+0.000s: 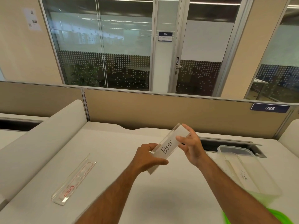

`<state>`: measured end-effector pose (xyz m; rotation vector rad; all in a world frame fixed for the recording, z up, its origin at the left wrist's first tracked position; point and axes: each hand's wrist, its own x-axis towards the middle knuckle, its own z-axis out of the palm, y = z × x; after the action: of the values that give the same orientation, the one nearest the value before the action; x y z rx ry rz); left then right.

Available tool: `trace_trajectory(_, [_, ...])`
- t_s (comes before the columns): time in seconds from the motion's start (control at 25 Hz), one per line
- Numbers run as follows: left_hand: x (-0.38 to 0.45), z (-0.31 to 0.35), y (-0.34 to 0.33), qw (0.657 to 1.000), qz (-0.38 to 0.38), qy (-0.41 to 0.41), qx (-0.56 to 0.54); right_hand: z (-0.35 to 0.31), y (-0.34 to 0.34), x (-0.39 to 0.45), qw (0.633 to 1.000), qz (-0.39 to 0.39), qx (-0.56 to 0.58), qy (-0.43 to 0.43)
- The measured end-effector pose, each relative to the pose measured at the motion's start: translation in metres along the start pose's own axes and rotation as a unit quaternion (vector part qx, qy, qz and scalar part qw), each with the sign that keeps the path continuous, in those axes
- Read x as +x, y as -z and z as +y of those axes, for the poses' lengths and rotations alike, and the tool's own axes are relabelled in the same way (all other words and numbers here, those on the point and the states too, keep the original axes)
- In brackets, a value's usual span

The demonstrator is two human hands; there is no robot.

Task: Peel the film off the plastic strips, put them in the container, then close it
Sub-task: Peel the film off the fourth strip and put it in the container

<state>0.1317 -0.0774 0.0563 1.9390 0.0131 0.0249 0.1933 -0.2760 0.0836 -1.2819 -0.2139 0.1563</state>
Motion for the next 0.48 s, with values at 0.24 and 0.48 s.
trace_trajectory(0.24, [0.003, -0.001, 0.021, 0.999, 0.008, -0.005, -0.054, -0.003, 0.014, -0.006, 0.999, 0.019, 0.043, 0.007])
trace_trajectory(0.48, [0.008, -0.007, 0.029, 0.973, 0.073, -0.026, -0.217, 0.003, 0.022, -0.015, 0.999, 0.037, 0.032, 0.008])
